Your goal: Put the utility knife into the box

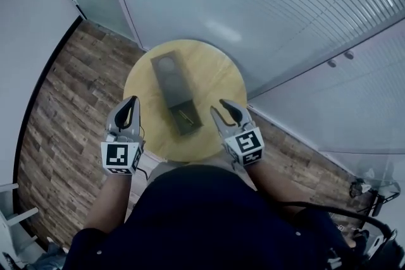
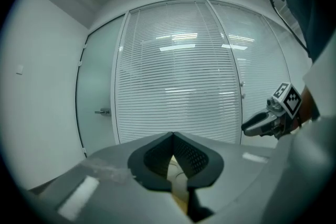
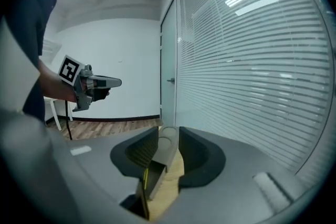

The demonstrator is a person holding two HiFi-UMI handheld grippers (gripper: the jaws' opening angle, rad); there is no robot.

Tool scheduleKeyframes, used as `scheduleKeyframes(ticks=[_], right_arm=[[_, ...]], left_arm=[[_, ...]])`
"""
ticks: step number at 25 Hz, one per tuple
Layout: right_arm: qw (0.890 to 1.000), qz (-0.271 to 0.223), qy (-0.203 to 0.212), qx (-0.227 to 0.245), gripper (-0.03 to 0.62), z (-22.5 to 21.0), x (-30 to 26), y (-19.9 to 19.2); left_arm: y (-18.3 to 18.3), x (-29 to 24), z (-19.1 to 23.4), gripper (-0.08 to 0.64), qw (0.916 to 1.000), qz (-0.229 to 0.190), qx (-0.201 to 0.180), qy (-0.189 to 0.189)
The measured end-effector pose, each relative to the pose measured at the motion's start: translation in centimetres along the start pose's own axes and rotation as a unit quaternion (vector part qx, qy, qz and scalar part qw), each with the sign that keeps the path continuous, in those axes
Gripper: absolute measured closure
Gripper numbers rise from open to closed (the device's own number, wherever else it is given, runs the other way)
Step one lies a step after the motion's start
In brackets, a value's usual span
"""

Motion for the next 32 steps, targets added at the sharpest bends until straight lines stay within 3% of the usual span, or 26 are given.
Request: scheduleKeyframes(ticks=[6, 11, 20, 32], right_arm=[[0.998, -0.032, -0.047, 0.010, 0.470, -1.5, 2.7, 0.7], [0.996, -0.057, -0.068, -0.006, 0.563, -2.3, 4.6, 0.8], [0.995, -0.076, -0.067, 0.008, 0.584, -2.0, 6.2, 1.6], [0.996, -0.077, -0.047, -0.023, 0.584, -1.5, 6.2, 1.6]], left_arm=[[1.2, 0.3, -1.2, 0.557, 0.9998, -0.011, -0.013, -0.013], [2.0, 1.3, -2.0, 0.557, 0.9994, -0.018, -0.022, -0.020], [2.0, 3.0, -2.2, 0.557, 0.9994, -0.026, -0.018, -0.010], [1.3, 3.6, -2.7, 0.557, 0.9998, -0.016, -0.007, -0.010]])
Point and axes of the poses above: the fingertips, and each gripper's own axes: x backward along the fingers, z to its left, y out of its top, the point moved 10 cm from there along x, backward along the fingers, and after that the axes turned 6 degrees about x, right-handed, at the moved point
